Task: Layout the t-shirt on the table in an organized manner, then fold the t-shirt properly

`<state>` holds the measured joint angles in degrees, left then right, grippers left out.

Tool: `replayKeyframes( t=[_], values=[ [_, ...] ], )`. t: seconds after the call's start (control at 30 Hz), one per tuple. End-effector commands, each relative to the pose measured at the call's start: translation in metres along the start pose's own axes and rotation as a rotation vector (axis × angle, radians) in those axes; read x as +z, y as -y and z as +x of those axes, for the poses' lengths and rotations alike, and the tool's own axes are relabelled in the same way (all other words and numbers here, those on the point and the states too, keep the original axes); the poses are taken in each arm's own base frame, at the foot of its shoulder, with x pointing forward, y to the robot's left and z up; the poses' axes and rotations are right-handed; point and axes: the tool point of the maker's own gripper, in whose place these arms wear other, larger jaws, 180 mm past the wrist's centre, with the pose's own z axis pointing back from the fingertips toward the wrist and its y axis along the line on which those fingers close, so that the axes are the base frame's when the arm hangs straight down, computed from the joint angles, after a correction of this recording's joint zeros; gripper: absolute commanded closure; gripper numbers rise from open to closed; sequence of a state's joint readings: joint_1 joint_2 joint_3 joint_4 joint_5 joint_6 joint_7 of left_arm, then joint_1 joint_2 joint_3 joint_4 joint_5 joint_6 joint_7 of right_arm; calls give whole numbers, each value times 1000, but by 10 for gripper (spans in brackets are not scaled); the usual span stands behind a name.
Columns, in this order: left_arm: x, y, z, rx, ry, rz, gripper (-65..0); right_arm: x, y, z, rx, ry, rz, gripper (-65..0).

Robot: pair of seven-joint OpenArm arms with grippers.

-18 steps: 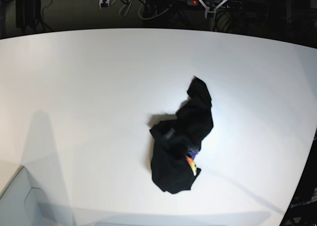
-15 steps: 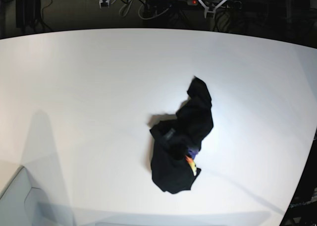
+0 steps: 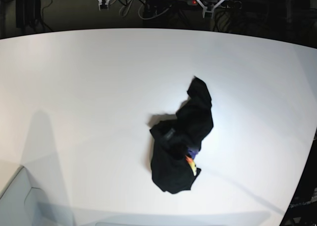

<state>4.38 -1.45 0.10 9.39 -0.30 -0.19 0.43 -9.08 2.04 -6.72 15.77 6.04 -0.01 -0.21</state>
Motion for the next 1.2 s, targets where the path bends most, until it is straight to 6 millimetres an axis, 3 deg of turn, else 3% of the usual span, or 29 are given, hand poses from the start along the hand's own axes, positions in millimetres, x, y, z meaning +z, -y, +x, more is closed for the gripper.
replayKeyframes(
  t=[0.0, 0.2, 0.33, 0.4, 0.53, 0.6, 0.67, 0.8, 0.87, 1.03, 1.17],
  values=[
    [0, -2, -1, 2, -1, 7, -2, 0, -1, -1, 5, 1, 6, 0],
    [0, -2, -1, 2, -1, 7, -1, 0, 1, -3, -3, -2, 3, 0],
    [1, -3, -9, 1, -12, 6, -1, 2, 1, -20, -3, -22, 2, 0],
    [3, -5, -27, 0, -33, 8, -1, 4, 3, -33, -2, -40, -1, 0],
    [10, -4, -41, -4, -14, 3, -1, 15, 15, -49, 8, -9, -11, 0],
    [17, -14, -45, -15, 22, 16, -1, 28, 26, -49, 24, 42, -21, 0],
    [26, -18, -51, -23, 50, 19, -1, 44, 24, -50, 33, 92, -11, 0],
    [49, -15, -60, -35, 69, 8, -1, 86, 32, -42, 74, 210, -4, 0],
    [67, -24, -57, -55, 90, 17, -1, 108, 30, -33, 87, 270, 7, 0],
    [121, -12, -24, -69, 246, -10, -1, 156, 41, -6, 86, 397, -13, 0],
    [165, -24, 3, -51, 349, 18, -1, 189, 49, 16, 82, 484, -35, 0]
  ],
)
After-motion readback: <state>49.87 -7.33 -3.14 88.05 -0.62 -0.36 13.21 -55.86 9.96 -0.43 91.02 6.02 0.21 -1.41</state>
